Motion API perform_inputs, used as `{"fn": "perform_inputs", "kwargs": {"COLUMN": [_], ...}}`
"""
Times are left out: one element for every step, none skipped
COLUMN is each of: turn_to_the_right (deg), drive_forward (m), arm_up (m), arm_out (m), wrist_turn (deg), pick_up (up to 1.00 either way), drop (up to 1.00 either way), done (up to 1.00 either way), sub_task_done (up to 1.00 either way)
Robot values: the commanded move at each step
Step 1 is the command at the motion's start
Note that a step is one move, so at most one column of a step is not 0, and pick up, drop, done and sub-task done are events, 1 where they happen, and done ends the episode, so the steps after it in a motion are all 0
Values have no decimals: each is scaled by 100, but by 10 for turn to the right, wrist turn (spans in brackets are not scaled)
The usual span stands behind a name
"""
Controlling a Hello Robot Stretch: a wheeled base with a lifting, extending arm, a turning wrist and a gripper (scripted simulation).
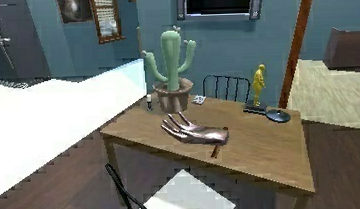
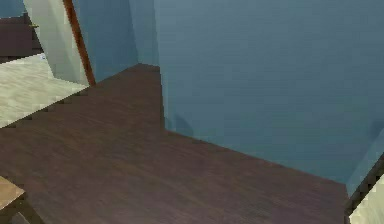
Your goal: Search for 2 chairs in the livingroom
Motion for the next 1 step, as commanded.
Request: {"fn": "perform_inputs", "kwargs": {"turn_to_the_right": [450], "drive_forward": [0], "arm_up": [0], "arm_out": [0], "wrist_turn": [0], "pick_up": [0], "drop": [0], "done": [0], "sub_task_done": [0]}}
